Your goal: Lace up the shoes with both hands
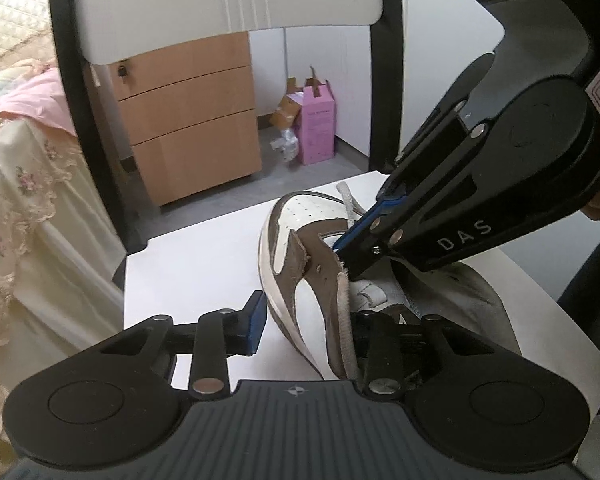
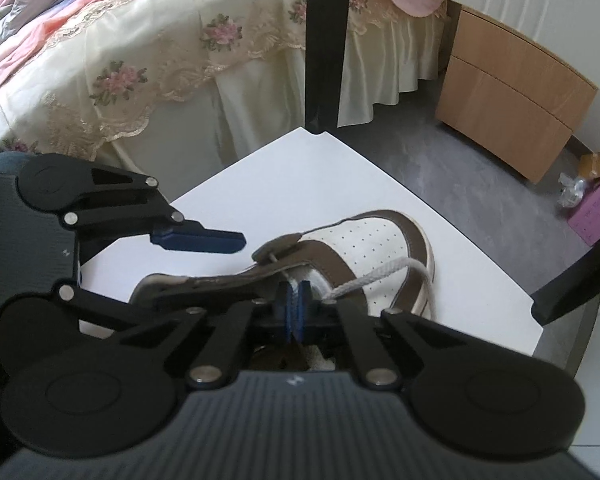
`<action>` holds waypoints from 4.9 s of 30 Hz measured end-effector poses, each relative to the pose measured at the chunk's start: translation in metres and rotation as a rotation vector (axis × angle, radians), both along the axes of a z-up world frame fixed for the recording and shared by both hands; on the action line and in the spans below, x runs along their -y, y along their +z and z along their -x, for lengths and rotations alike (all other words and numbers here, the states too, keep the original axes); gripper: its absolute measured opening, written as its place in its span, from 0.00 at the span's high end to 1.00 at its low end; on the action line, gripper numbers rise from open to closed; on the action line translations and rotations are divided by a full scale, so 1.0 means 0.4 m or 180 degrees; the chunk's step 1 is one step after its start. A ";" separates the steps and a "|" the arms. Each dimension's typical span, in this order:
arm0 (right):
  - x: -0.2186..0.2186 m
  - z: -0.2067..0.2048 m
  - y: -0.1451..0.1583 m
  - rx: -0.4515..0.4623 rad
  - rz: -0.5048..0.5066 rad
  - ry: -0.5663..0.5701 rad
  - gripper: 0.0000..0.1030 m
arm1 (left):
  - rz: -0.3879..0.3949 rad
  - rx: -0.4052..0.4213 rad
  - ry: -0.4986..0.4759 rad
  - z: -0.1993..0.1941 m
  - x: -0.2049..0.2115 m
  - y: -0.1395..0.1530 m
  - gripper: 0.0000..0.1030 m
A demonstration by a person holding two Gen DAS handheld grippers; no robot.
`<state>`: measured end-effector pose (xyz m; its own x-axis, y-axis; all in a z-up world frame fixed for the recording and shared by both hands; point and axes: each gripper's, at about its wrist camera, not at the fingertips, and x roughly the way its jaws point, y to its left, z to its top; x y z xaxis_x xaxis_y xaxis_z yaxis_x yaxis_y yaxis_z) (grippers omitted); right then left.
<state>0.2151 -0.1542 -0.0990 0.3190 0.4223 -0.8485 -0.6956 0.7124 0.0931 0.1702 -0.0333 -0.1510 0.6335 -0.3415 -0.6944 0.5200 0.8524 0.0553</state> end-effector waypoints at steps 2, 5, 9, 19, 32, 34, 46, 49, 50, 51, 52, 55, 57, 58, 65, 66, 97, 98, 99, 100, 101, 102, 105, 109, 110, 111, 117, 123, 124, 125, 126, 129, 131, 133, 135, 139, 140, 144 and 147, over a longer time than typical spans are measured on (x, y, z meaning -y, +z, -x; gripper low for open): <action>-0.005 -0.001 0.000 0.0003 -0.0069 0.0023 0.97 | 0.0000 -0.0010 -0.0108 -0.002 0.004 -0.003 0.76; -0.011 0.003 0.007 0.0060 -0.0202 0.0060 0.97 | -0.0062 0.0042 -0.0159 -0.003 0.006 -0.007 0.76; 0.000 -0.006 0.005 -0.0009 -0.0229 0.0032 0.94 | -0.0029 0.0008 -0.0148 -0.013 0.001 -0.009 0.76; 0.040 -0.019 0.056 0.0162 -0.0471 -0.0062 0.77 | -0.0067 0.0021 -0.0134 -0.016 0.007 -0.014 0.76; -0.044 -0.006 0.017 0.0300 -0.0150 0.0364 0.97 | -0.0116 0.0040 -0.0151 -0.007 0.012 -0.011 0.75; -0.064 0.002 0.013 0.0408 -0.0031 0.0460 0.97 | -0.0113 0.0029 -0.0145 -0.009 0.010 -0.012 0.75; 0.009 -0.058 0.091 0.0232 -0.1206 -0.0335 0.99 | -0.0103 0.0042 -0.0167 -0.004 0.013 -0.010 0.75; 0.033 -0.077 0.097 0.0227 -0.1136 -0.0448 0.95 | -0.0105 0.0049 -0.0165 -0.002 0.014 -0.010 0.75; 0.033 -0.076 0.094 0.0223 -0.1022 -0.0411 0.95 | -0.0105 0.0047 -0.0165 -0.002 0.014 -0.010 0.75; 0.031 -0.074 0.090 0.0199 -0.0927 -0.0352 0.95 | -0.0105 0.0046 -0.0165 -0.001 0.014 -0.010 0.75; 0.029 -0.070 0.086 0.0182 -0.0849 -0.0293 0.94 | -0.0103 0.0044 -0.0163 -0.001 0.014 -0.009 0.75; 0.023 -0.059 0.070 0.0150 -0.0668 -0.0165 0.94 | -0.0104 0.0040 -0.0162 -0.006 0.013 -0.013 0.75; 0.018 -0.055 0.060 0.0160 -0.0555 -0.0126 0.94 | -0.0105 0.0039 -0.0160 -0.003 0.014 -0.013 0.75; 0.015 -0.052 0.057 0.0161 -0.0521 -0.0092 0.94 | -0.0103 0.0035 -0.0158 -0.004 0.014 -0.013 0.75; -0.001 -0.023 0.046 0.0259 -0.0349 0.0058 0.73 | -0.0090 0.0015 -0.0138 -0.004 0.010 -0.007 0.75; -0.002 -0.024 0.044 0.0231 -0.0357 0.0067 0.77 | -0.0089 0.0015 -0.0134 -0.003 0.009 -0.006 0.75; 0.038 0.013 0.254 0.0878 -0.2032 -0.0830 0.97 | -0.0210 0.0128 -0.0082 0.042 -0.040 0.022 0.74; 0.039 0.019 0.280 0.0953 -0.2103 -0.0866 0.97 | -0.0209 0.0131 -0.0074 0.037 -0.035 0.020 0.74; 0.038 0.026 0.306 0.1041 -0.2152 -0.0890 0.97 | -0.0207 0.0133 -0.0066 0.029 -0.029 0.016 0.74; 0.035 0.033 0.332 0.1135 -0.2184 -0.0901 0.97 | -0.0203 0.0136 -0.0057 0.028 -0.029 0.015 0.74; 0.032 0.040 0.358 0.1220 -0.2221 -0.0902 0.97 | -0.0201 0.0139 -0.0047 0.029 -0.031 0.015 0.74; 0.029 0.046 0.384 0.1297 -0.2267 -0.0903 0.97 | -0.0200 0.0143 -0.0037 0.035 -0.030 0.016 0.74; 0.018 0.060 0.461 0.1518 -0.2340 -0.0887 0.97 | -0.0186 0.0144 -0.0010 0.044 -0.033 0.017 0.74; 0.003 0.076 0.545 0.1783 -0.2389 -0.0857 0.97 | -0.0160 0.0145 0.0022 0.040 -0.022 0.006 0.74; -0.002 0.078 0.561 0.1839 -0.2384 -0.0854 0.97 | -0.0152 0.0141 0.0026 0.027 -0.008 -0.004 0.74; -0.006 0.079 0.578 0.1895 -0.2378 -0.0851 0.97 | -0.0140 0.0132 0.0033 0.020 -0.001 -0.008 0.74; -0.035 0.082 0.661 0.2181 -0.2417 -0.0796 0.98 | -0.0097 0.0093 0.0037 0.009 0.008 -0.016 0.74; -0.068 0.069 0.739 0.2328 -0.2415 -0.0656 0.98 | -0.0122 0.0111 0.0024 0.021 0.009 -0.015 0.74; -0.072 0.065 0.747 0.2339 -0.2412 -0.0653 0.98 | -0.0121 0.0110 0.0026 0.023 0.009 -0.014 0.74; -0.073 0.062 0.753 0.2347 -0.2420 -0.0660 0.98 | -0.0117 0.0109 0.0025 0.024 0.009 -0.013 0.74; -0.071 0.059 0.760 0.2358 -0.2433 -0.0671 0.97 | -0.0112 0.0109 0.0024 0.025 0.009 -0.012 0.74; -0.068 0.044 0.774 0.2368 -0.2454 -0.0715 0.97 | -0.0114 0.0112 0.0021 0.028 0.009 -0.012 0.74; -0.063 0.041 0.770 0.2354 -0.2460 -0.0752 0.97 | -0.0102 0.0097 0.0027 0.029 0.007 -0.011 0.74; -0.049 0.047 0.767 0.2374 -0.2443 -0.0789 0.97 | -0.0084 0.0083 0.0043 0.026 0.005 -0.012 0.74; -0.045 0.055 0.757 0.2399 -0.2379 -0.0838 0.97 | -0.0067 0.0071 0.0060 0.024 0.004 -0.013 0.74; -0.003 0.076 0.715 0.2376 -0.2205 -0.0975 0.97 | -0.0080 0.0137 0.0166 0.030 0.006 -0.005 0.67; 0.014 0.085 0.698 0.2383 -0.2118 -0.1012 0.97 | -0.0061 0.0175 0.0200 0.035 0.004 0.003 0.63; 0.071 0.098 0.599 0.2208 -0.1874 -0.1186 0.97 | 0.0058 0.0372 0.0300 0.066 -0.001 0.027 0.56; 0.110 0.109 0.511 0.2034 -0.1736 -0.1319 0.97 | 0.0071 0.0517 0.0368 0.099 -0.002 0.037 0.50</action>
